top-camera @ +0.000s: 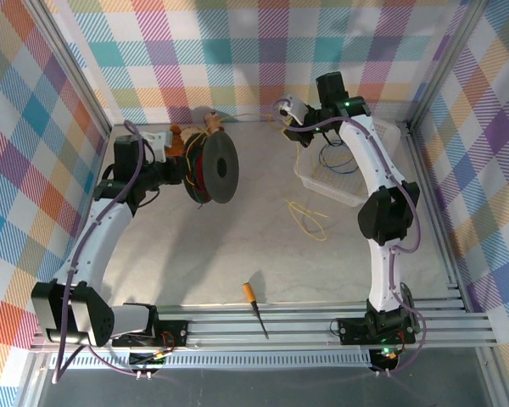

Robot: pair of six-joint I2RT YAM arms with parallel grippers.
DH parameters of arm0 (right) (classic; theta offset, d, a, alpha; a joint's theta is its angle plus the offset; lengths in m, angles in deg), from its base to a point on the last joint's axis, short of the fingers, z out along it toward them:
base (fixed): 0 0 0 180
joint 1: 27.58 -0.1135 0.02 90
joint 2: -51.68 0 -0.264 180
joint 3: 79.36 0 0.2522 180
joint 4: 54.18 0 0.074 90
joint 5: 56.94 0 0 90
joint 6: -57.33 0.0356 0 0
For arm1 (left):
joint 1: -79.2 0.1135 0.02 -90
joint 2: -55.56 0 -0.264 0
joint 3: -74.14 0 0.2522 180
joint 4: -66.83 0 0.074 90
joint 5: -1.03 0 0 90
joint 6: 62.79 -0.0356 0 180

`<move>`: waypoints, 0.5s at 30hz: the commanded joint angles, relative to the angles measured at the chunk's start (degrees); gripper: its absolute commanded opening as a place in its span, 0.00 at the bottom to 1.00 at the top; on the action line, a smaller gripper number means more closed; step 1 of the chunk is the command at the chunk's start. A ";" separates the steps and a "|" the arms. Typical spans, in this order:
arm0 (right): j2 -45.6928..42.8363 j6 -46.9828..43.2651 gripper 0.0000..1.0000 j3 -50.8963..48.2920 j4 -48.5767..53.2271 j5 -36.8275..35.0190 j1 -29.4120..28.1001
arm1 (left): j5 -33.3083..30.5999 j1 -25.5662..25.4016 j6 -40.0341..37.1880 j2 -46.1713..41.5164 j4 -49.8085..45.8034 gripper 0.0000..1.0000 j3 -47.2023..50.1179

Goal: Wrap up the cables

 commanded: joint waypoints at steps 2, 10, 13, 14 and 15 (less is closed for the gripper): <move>1.71 2.43 0.00 2.44 2.60 -2.36 0.65 | 8.34 2.90 8.24 -5.34 10.46 0.00 -3.29; 4.20 2.86 0.00 4.55 4.33 -3.64 -0.34 | 15.15 8.12 25.58 -7.21 25.58 0.00 -3.26; 3.80 2.81 0.00 3.54 5.05 -3.52 -0.91 | 14.83 9.83 31.57 -6.68 30.72 0.00 -3.41; 3.36 2.71 0.00 2.92 5.15 -3.63 -1.27 | 14.04 10.32 32.74 -6.39 31.25 0.00 -3.63; 2.70 2.71 0.00 1.78 4.81 -3.59 -1.56 | 13.46 10.45 33.24 -6.12 31.17 0.00 -4.10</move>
